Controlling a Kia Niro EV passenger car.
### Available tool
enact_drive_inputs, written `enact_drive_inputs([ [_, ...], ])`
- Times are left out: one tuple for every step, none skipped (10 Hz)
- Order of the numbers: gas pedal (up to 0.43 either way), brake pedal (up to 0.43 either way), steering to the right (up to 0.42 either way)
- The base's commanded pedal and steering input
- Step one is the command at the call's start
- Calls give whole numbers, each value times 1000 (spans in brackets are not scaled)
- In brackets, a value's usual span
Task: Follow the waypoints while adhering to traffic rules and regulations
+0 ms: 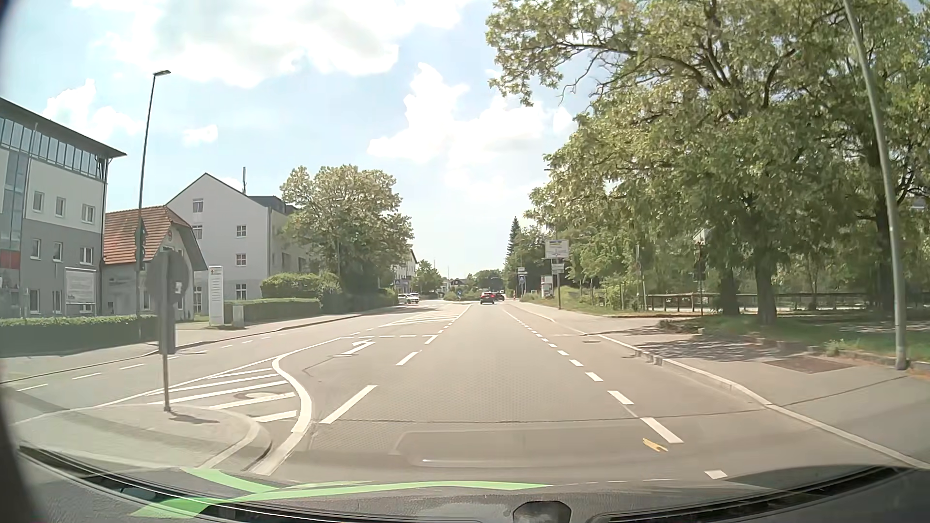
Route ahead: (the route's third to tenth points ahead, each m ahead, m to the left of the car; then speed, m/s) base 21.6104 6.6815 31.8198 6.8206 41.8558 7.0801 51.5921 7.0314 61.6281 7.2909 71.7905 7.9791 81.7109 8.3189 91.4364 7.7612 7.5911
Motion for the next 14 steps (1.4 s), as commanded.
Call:
enact_drive_inputs([
  [138,0,-18],
  [138,0,-17],
  [138,0,-17],
  [138,0,-17],
  [138,0,-16],
  [138,0,-16],
  [138,0,-15],
  [138,0,-15],
  [138,0,-14],
  [130,0,-14],
  [130,0,-13],
  [130,0,-11],
  [130,0,-10],
  [130,0,-9],
])
